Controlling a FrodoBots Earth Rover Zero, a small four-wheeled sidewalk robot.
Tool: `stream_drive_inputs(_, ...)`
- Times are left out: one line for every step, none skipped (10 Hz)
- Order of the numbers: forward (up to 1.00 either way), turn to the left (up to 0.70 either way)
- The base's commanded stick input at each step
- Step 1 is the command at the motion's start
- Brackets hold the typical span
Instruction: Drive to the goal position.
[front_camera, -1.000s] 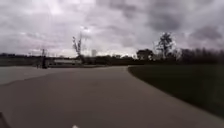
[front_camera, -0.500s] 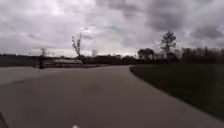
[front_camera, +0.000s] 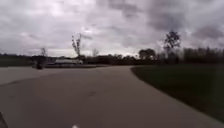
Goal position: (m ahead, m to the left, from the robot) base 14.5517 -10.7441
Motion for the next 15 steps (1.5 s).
stream_drive_inputs(1.00,0.00)
stream_drive_inputs(1.00,0.00)
stream_drive_inputs(1.00,0.00)
stream_drive_inputs(1.00,0.00)
stream_drive_inputs(1.00,0.00)
stream_drive_inputs(1.00,0.00)
stream_drive_inputs(1.00,0.00)
stream_drive_inputs(1.00,0.00)
stream_drive_inputs(1.00,0.00)
stream_drive_inputs(1.00,0.00)
stream_drive_inputs(1.00,0.00)
stream_drive_inputs(1.00,0.00)
stream_drive_inputs(1.00,0.00)
stream_drive_inputs(1.00,0.00)
stream_drive_inputs(1.00,0.00)
